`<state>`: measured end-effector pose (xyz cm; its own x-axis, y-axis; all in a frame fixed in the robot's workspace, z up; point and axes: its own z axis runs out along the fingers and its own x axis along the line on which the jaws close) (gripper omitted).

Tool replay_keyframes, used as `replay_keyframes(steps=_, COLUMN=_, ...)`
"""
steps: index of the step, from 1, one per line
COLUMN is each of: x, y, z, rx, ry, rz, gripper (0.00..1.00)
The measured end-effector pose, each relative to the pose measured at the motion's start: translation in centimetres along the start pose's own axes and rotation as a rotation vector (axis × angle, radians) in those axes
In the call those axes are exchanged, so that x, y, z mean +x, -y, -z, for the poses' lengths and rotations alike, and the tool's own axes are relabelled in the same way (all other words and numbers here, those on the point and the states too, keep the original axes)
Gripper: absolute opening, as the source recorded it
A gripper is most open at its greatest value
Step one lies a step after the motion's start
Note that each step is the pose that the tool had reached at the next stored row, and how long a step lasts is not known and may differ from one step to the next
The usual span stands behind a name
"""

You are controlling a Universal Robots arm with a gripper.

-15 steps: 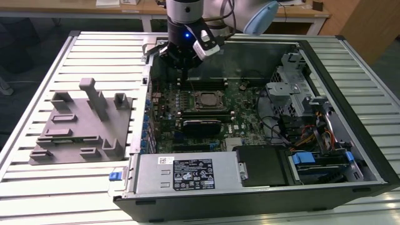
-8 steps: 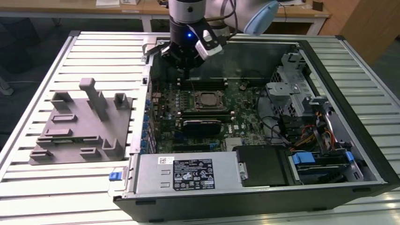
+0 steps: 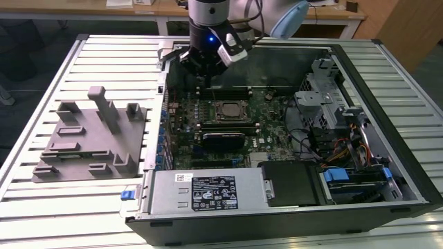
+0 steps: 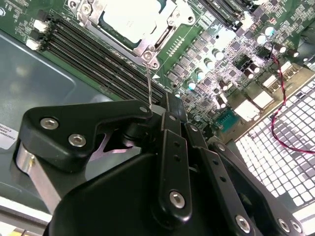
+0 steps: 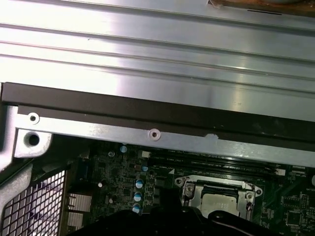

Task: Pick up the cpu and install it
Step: 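Install the first cpu locking lever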

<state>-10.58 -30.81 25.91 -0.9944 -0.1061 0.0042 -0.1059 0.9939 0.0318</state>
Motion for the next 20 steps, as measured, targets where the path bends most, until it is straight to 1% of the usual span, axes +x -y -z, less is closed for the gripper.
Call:
replay_keyframes(steps=5, x=-0.22, y=0.02, z=-0.03, rx=0.0002, ry=-0.0003, rz=0.001, gripper=0.11)
replay_keyframes(steps=13, x=-1.10, y=0.12, z=-0.12, rx=-0.0001, ry=0.0000, rz=0.002, gripper=0.11)
replay_keyframes(steps=20, x=-1.46, y=0.16, z=-0.17, rx=0.0000, ry=-0.0001, rz=0.003, gripper=0.11)
